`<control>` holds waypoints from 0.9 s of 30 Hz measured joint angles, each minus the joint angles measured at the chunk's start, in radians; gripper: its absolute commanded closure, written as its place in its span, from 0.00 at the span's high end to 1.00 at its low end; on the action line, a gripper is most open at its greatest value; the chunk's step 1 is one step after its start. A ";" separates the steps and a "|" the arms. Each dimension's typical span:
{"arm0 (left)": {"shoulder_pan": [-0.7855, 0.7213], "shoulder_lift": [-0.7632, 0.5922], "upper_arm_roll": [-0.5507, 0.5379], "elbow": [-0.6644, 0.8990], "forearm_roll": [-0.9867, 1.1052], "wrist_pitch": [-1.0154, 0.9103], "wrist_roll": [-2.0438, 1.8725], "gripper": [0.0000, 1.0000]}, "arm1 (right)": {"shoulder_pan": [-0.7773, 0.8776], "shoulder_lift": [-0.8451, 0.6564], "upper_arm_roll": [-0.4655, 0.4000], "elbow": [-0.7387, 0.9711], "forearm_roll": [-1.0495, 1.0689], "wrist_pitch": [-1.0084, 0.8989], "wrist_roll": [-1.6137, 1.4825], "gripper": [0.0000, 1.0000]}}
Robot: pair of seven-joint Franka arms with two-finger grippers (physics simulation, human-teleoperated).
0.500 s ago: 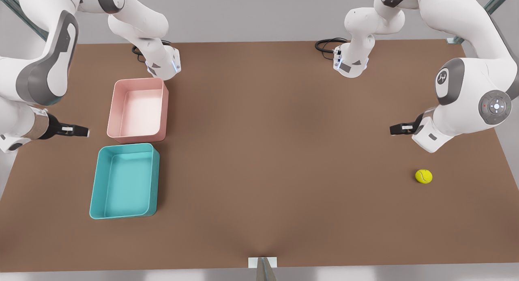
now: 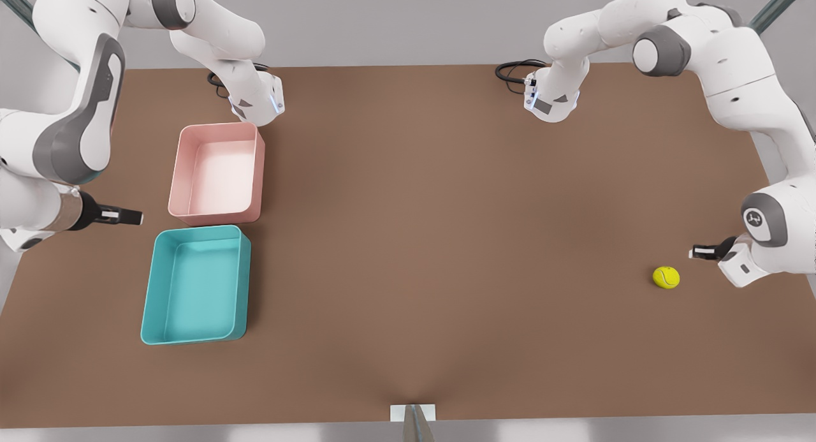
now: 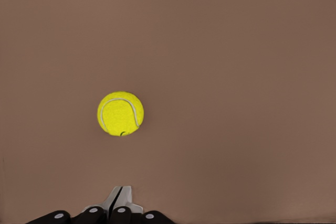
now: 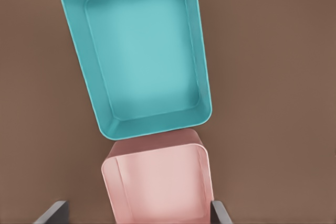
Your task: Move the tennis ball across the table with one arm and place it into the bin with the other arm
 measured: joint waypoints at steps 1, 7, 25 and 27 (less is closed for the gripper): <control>0.014 0.008 0.000 -0.014 -0.002 0.035 0.089 0.21 | -0.002 0.000 0.000 -0.002 0.001 0.000 -0.001 1.00; 0.052 0.040 0.002 -0.090 0.029 0.225 0.533 0.21 | -0.010 0.018 0.000 0.006 -0.005 0.010 -0.011 1.00; 0.074 0.126 0.032 -0.145 0.093 0.550 1.242 0.21 | -0.015 0.027 0.002 -0.001 0.005 0.017 -0.027 1.00; 0.074 0.134 0.034 -0.145 0.108 0.553 1.285 0.21 | -0.016 0.027 0.002 -0.002 0.006 0.016 -0.028 1.00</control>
